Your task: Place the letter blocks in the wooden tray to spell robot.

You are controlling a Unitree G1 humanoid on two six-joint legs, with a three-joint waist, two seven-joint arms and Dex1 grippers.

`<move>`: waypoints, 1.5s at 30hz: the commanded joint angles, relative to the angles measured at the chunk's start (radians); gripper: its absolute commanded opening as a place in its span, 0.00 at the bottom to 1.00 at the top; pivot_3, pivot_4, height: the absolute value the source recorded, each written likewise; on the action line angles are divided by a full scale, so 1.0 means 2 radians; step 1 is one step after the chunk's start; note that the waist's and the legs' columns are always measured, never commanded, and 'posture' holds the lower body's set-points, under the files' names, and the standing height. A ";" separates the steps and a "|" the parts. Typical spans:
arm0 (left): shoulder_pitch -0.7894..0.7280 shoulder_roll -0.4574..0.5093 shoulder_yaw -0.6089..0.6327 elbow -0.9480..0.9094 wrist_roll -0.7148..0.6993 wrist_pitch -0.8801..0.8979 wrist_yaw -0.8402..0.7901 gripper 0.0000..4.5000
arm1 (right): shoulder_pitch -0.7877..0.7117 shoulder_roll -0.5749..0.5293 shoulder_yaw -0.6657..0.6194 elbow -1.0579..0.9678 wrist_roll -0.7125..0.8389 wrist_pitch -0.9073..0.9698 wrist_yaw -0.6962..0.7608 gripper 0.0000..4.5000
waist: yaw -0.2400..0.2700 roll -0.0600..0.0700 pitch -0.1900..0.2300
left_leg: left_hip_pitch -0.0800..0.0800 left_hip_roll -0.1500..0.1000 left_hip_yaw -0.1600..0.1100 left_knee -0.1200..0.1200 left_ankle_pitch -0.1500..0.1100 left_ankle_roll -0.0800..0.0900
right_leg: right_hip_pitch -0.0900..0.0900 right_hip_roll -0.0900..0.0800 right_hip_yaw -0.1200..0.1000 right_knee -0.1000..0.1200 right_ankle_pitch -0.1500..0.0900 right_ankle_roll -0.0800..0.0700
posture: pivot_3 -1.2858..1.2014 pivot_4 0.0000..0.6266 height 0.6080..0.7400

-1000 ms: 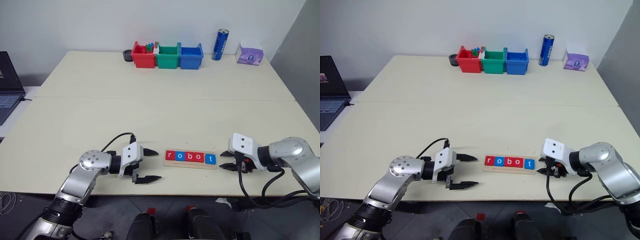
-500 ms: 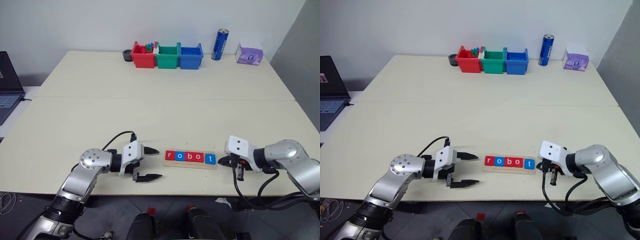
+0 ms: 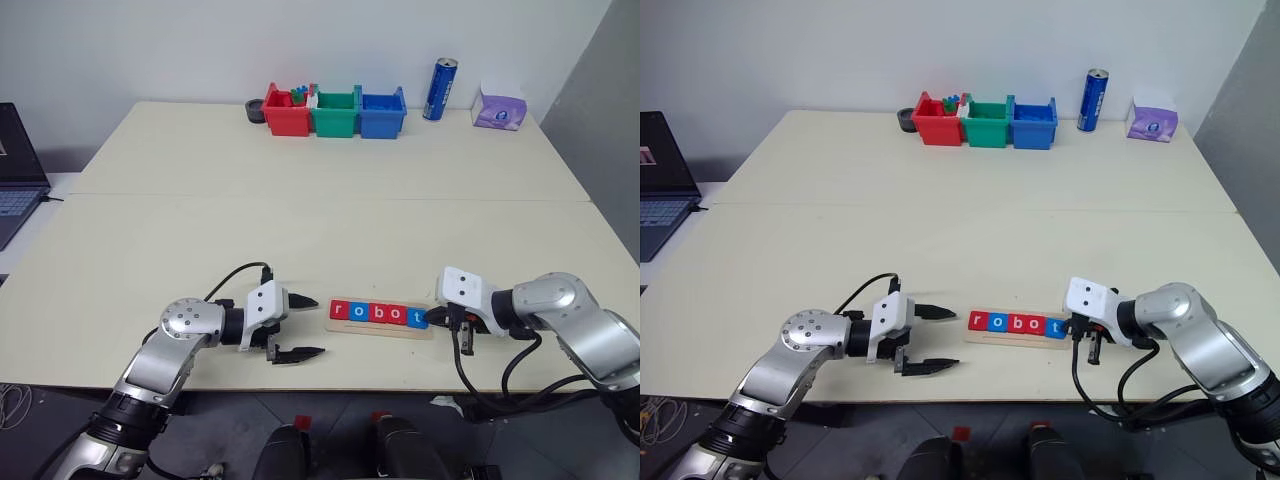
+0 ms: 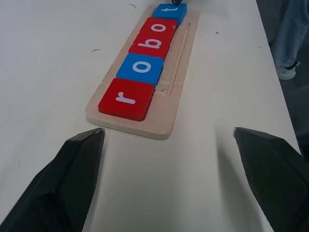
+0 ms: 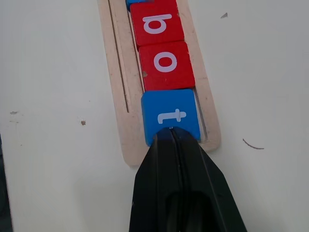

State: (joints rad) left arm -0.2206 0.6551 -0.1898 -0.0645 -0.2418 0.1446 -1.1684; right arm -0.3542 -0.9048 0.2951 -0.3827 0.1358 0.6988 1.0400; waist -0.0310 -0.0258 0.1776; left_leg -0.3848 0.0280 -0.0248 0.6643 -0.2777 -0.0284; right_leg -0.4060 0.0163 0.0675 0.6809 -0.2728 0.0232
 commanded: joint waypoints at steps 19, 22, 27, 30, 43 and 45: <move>-0.010 0.001 0.003 -0.009 -0.003 -0.008 -0.005 1.00 | 0.002 0.003 0.007 -0.017 0.012 0.003 -0.003 0.01 | 0.000 0.000 0.000 | 0.000 0.000 0.000 0.000 0.000 0.000 | 0.000 0.000 0.000 0.000 0.000 0.000 | 0.52 0.24 1.00; -0.010 0.001 0.003 -0.009 -0.004 -0.008 -0.005 1.00 | -0.004 0.008 0.008 -0.012 0.011 0.000 -0.003 0.01 | 0.000 0.000 0.000 | 0.000 0.000 0.000 0.000 0.000 0.000 | 0.000 0.000 0.000 0.000 0.000 0.000 | 0.52 0.24 1.00; -0.007 -0.001 0.004 -0.011 -0.006 -0.006 -0.003 1.00 | -0.001 0.008 -0.002 -0.025 0.023 0.005 0.004 0.01 | 0.000 0.000 0.000 | 0.000 0.000 0.000 0.000 0.000 0.000 | 0.000 0.000 0.000 0.000 0.000 0.000 | 0.52 0.24 1.00; -0.006 -0.002 0.009 -0.012 -0.010 -0.001 0.001 1.00 | 0.006 0.002 -0.027 -0.046 0.051 0.013 0.014 0.01 | 0.000 0.000 0.000 | 0.000 0.000 0.000 0.000 0.000 0.000 | 0.000 0.000 0.000 0.000 0.000 0.000 | 0.52 0.24 1.00; -0.009 0.037 0.063 -0.034 -0.062 0.062 -0.014 1.00 | 0.029 -0.031 -0.164 -0.082 0.185 0.036 0.048 0.80 | -0.001 0.000 0.000 | 0.000 0.000 0.000 0.000 0.000 0.000 | 0.000 0.000 0.000 0.000 0.000 0.000 | 0.52 0.24 1.00; -0.012 0.039 0.068 -0.036 -0.060 0.050 -0.011 1.00 | 0.033 -0.035 -0.169 -0.080 0.188 0.029 0.049 0.95 | 0.000 0.000 0.000 | 0.000 0.000 0.000 0.000 0.000 0.000 | 0.000 0.000 0.000 0.000 0.000 0.000 | 0.52 0.24 1.00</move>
State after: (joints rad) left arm -0.2376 0.7254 -0.0815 -0.0951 -0.3442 0.2689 -1.1902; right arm -0.2929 -0.9618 -0.0058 -0.5176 0.4920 0.7715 1.1333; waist -0.0310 -0.0258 0.1776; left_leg -0.3849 0.0284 -0.0249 0.6642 -0.2777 -0.0284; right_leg -0.4058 0.0163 0.0666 0.6809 -0.2727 0.0231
